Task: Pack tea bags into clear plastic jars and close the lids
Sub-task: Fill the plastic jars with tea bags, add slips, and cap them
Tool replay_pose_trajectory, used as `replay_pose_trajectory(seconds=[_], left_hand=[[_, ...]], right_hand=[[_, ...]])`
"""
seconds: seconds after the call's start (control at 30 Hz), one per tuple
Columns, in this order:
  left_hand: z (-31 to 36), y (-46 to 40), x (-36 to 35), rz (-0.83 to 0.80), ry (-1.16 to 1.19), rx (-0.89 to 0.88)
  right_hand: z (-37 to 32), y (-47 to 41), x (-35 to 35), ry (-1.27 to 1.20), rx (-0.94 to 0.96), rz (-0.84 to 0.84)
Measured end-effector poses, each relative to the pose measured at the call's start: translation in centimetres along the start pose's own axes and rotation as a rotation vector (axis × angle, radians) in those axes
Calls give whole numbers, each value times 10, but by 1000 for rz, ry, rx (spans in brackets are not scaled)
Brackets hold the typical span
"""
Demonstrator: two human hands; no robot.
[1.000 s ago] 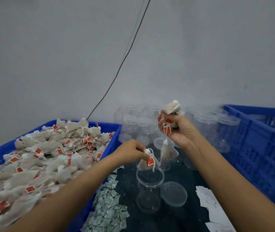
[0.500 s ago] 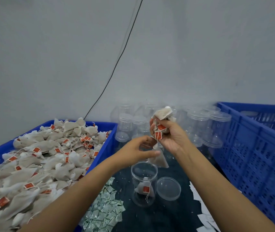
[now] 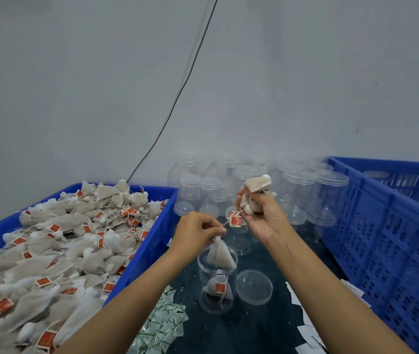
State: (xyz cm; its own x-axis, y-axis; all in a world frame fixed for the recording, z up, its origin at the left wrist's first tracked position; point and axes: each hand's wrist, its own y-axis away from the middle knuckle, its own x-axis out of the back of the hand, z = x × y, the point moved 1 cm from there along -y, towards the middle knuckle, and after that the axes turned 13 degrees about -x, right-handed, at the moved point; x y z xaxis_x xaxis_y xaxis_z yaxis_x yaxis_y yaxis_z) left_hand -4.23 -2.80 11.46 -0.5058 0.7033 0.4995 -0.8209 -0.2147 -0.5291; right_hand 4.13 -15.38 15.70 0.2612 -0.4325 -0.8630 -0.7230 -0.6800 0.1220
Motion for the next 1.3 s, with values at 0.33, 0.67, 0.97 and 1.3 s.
replay_pose_trajectory(seconds=[0.33, 0.67, 0.97, 1.3], left_hand=[[-8, 1, 6, -91, -19, 28], [-4, -1, 7, -229, -316, -41], [-2, 2, -8, -164, -253, -87], [17, 3, -20, 136, -206, -227]], right_hand=[[-18, -6, 24, -62, 170, 156], [-21, -2, 31, -96, 139, 127], [-5, 12, 18, -71, -95, -27], [23, 10, 23, -30, -229, -91]])
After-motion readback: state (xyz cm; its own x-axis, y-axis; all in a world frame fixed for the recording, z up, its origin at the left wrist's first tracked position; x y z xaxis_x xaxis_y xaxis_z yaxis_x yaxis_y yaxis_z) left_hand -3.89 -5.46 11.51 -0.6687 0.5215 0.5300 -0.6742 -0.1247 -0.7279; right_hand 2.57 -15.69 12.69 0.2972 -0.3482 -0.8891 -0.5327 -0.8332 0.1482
